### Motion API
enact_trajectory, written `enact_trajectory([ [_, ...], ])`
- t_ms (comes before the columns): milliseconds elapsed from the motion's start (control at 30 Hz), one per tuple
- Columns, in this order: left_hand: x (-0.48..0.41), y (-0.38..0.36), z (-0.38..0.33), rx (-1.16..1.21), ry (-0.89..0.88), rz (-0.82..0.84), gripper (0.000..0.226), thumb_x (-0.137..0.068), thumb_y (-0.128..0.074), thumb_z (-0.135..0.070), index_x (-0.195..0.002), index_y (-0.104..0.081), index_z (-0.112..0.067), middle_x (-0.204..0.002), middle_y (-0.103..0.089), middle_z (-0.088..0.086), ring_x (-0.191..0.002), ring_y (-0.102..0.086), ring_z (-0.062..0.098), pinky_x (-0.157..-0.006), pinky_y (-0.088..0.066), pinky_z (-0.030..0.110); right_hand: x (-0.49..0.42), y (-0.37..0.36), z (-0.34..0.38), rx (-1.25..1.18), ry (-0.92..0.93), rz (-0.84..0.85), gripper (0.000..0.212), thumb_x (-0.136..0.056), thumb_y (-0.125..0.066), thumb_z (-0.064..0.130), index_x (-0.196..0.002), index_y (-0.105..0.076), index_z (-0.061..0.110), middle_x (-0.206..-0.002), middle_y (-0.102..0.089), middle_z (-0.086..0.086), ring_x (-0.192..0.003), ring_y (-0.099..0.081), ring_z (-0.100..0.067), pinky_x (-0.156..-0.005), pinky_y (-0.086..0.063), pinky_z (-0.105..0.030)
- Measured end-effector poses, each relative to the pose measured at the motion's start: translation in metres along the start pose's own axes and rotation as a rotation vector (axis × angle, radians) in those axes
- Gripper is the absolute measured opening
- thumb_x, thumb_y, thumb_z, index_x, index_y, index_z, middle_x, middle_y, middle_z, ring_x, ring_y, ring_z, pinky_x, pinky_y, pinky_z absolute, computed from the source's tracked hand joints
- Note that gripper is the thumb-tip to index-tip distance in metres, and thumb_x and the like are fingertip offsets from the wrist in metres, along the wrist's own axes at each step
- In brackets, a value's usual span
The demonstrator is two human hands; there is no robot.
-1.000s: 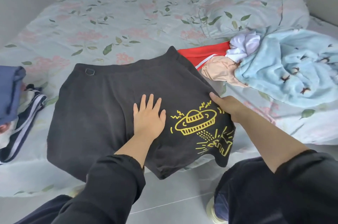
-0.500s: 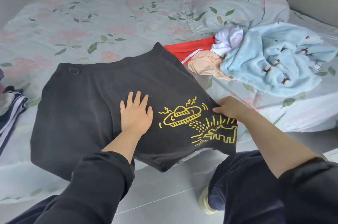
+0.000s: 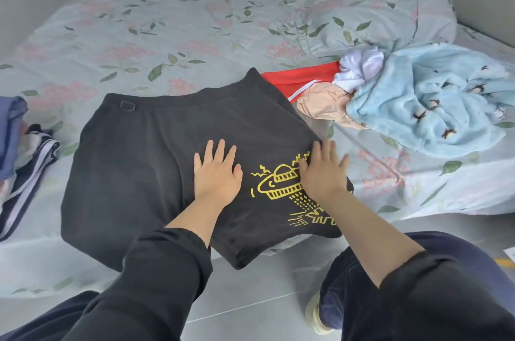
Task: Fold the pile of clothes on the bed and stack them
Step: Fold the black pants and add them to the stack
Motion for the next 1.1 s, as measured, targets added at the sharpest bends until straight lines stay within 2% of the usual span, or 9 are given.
enact_trajectory([
  [100, 0.000, 0.001, -0.004, -0.034, -0.022, 0.044, 0.055, -0.101, -0.016, -0.043, -0.153, -0.009, -0.027, -0.161, -0.004, 0.001, -0.148, 0.004, 0.026, -0.118, -0.006, 0.049, 0.029, -0.018, 0.060, 0.068, 0.393, 0.008, 0.057, -0.099, -0.017, 0.043, -0.152, -0.007, 0.024, -0.160, -0.003, -0.006, -0.147, -0.003, -0.023, -0.116, -0.008, -0.050],
  [233, 0.014, -0.001, 0.008, -0.134, -0.130, 0.151, 0.059, -0.099, -0.007, -0.052, -0.153, 0.001, -0.029, -0.161, 0.002, -0.001, -0.148, 0.007, 0.025, -0.117, -0.001, 0.051, 0.021, -0.026, 0.060, 0.078, 0.232, 0.120, 0.058, -0.099, -0.016, 0.037, -0.152, 0.004, 0.027, -0.160, 0.005, -0.005, -0.147, 0.005, -0.021, -0.117, -0.002, -0.051],
  [333, 0.038, 0.016, 0.042, -0.181, -0.162, 0.039, 0.062, -0.095, -0.002, -0.054, -0.152, -0.006, -0.032, -0.161, -0.009, -0.002, -0.148, 0.001, 0.024, -0.115, -0.005, 0.054, 0.020, -0.020, 0.082, 0.111, 0.184, 0.121, 0.060, -0.098, -0.017, 0.037, -0.152, 0.003, 0.020, -0.160, 0.004, -0.012, -0.147, 0.005, -0.027, -0.116, -0.003, -0.053],
  [433, 0.059, 0.027, 0.103, -0.181, 0.006, -0.004, 0.058, -0.098, -0.012, -0.051, -0.152, -0.010, -0.030, -0.160, -0.014, 0.000, -0.148, -0.004, 0.024, -0.116, -0.008, 0.053, 0.032, -0.010, 0.141, 0.038, 0.355, 0.046, 0.059, -0.100, -0.020, 0.039, -0.152, -0.001, 0.019, -0.160, 0.001, -0.010, -0.147, 0.002, -0.028, -0.116, -0.005, -0.052],
  [533, 0.088, 0.031, 0.189, -0.001, 0.371, -0.006, 0.061, -0.100, -0.028, -0.047, -0.152, -0.013, -0.021, -0.158, -0.020, 0.008, -0.144, -0.016, 0.028, -0.115, -0.018, 0.049, 0.051, -0.014, 0.200, -0.050, 0.552, 0.055, 0.058, -0.101, -0.020, 0.040, -0.153, -0.003, 0.020, -0.160, -0.001, -0.007, -0.147, 0.001, -0.026, -0.117, -0.006, -0.049],
  [700, 0.125, 0.042, 0.264, 0.300, 0.804, -0.086, 0.068, -0.091, -0.054, -0.046, -0.141, -0.035, -0.004, -0.136, -0.043, 0.021, -0.126, -0.038, 0.038, -0.100, -0.037, 0.047, 0.056, -0.041, 0.218, -0.030, 0.596, 0.114, 0.055, -0.101, -0.017, 0.038, -0.153, -0.005, 0.024, -0.161, -0.004, -0.002, -0.147, -0.002, -0.021, -0.118, -0.007, -0.046],
  [900, 0.130, 0.026, 0.282, 0.453, 0.804, 0.040, 0.038, -0.094, -0.053, -0.036, -0.107, -0.058, -0.001, -0.112, -0.061, 0.019, -0.107, -0.055, 0.037, -0.086, -0.045, 0.038, 0.053, -0.044, 0.216, -0.036, 0.599, 0.085, 0.056, -0.099, -0.018, 0.039, -0.152, -0.008, 0.023, -0.160, -0.008, -0.001, -0.147, -0.006, -0.020, -0.117, -0.010, -0.045],
  [1000, 0.138, 0.045, 0.300, 0.633, 0.839, -0.183, 0.032, -0.097, -0.049, -0.024, -0.106, -0.057, 0.005, -0.111, -0.059, 0.024, -0.107, -0.053, 0.040, -0.080, -0.037, 0.035, 0.051, -0.045, 0.216, -0.061, 0.591, 0.091, 0.057, -0.099, -0.021, 0.037, -0.153, -0.008, 0.021, -0.160, -0.009, 0.000, -0.147, -0.006, -0.019, -0.117, -0.010, -0.045],
  [1100, 0.156, 0.060, 0.325, 0.565, 0.913, -0.321, 0.026, -0.097, -0.049, -0.021, -0.107, -0.058, 0.001, -0.104, -0.061, 0.021, -0.102, -0.055, 0.040, -0.076, -0.038, 0.035, 0.049, -0.045, 0.214, -0.079, 0.579, 0.096, 0.058, -0.099, -0.023, 0.035, -0.153, -0.008, 0.020, -0.160, -0.008, 0.001, -0.147, -0.006, -0.018, -0.118, -0.009, -0.044],
])
Point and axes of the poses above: each hand's wrist, its own x-axis away from the middle knuckle, its own y-axis out of the back of the hand, z = x × y, the point moved 9 cm from there along -x, towards the middle knuckle
